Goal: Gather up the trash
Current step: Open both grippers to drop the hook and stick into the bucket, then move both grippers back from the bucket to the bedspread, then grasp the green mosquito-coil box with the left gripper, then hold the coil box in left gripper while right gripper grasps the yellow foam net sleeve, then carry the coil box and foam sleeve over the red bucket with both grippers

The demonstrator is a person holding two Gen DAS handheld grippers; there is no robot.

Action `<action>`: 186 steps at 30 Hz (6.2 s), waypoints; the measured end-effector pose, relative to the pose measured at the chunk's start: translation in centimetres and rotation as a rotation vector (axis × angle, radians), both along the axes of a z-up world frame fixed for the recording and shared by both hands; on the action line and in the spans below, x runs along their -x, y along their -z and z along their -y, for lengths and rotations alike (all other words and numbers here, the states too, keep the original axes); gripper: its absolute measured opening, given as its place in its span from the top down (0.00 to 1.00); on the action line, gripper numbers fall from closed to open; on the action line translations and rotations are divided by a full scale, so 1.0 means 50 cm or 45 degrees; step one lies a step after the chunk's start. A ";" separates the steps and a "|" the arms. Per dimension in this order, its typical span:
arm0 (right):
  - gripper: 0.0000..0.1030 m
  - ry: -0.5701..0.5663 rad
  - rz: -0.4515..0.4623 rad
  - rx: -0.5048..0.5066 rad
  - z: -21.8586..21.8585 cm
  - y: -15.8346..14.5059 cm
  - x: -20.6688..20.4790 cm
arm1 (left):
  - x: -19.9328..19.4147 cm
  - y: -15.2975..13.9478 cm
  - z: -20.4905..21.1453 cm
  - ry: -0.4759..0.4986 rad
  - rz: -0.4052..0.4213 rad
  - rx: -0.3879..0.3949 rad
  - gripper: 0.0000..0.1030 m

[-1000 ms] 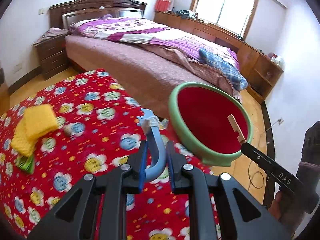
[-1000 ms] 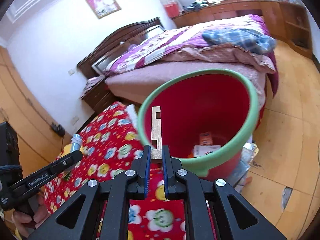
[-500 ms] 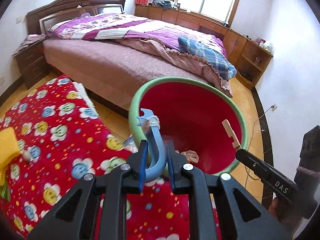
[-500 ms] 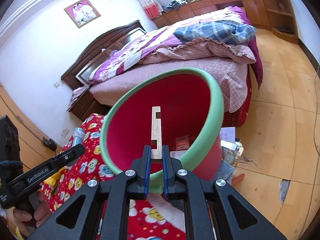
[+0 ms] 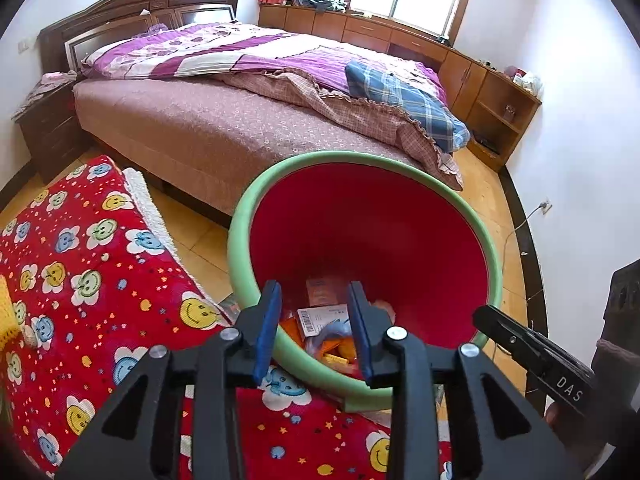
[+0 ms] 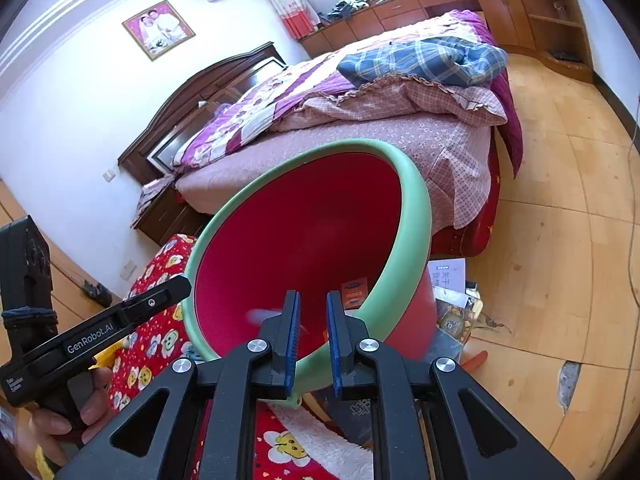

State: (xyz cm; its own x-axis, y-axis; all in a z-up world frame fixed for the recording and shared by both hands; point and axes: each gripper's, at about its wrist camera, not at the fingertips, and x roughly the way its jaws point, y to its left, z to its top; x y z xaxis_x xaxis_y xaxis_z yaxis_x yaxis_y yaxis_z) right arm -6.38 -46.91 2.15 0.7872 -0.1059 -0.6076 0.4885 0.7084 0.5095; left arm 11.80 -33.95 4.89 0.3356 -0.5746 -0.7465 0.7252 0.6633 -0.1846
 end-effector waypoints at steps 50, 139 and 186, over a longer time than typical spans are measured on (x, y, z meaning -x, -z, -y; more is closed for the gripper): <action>0.30 -0.176 -0.044 0.105 -0.172 -0.050 -0.036 | -0.056 -0.018 -0.445 -0.559 0.096 -0.146 0.40; 0.35 -0.852 -0.218 0.239 -0.624 0.024 -0.615 | -0.282 0.085 -0.810 -0.965 -0.020 -0.091 0.34; 0.80 -0.368 0.131 0.102 -0.202 -0.152 -0.115 | -0.006 -0.101 -0.367 -0.534 0.049 0.105 0.34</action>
State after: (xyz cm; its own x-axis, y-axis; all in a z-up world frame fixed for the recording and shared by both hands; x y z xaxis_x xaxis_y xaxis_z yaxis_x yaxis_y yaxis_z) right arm -0.63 -36.80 9.75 0.8484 0.0864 -0.5223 0.2104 0.8503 0.4824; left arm 12.10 -15.61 9.93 0.5796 -0.4400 -0.6859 0.4035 0.8862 -0.2275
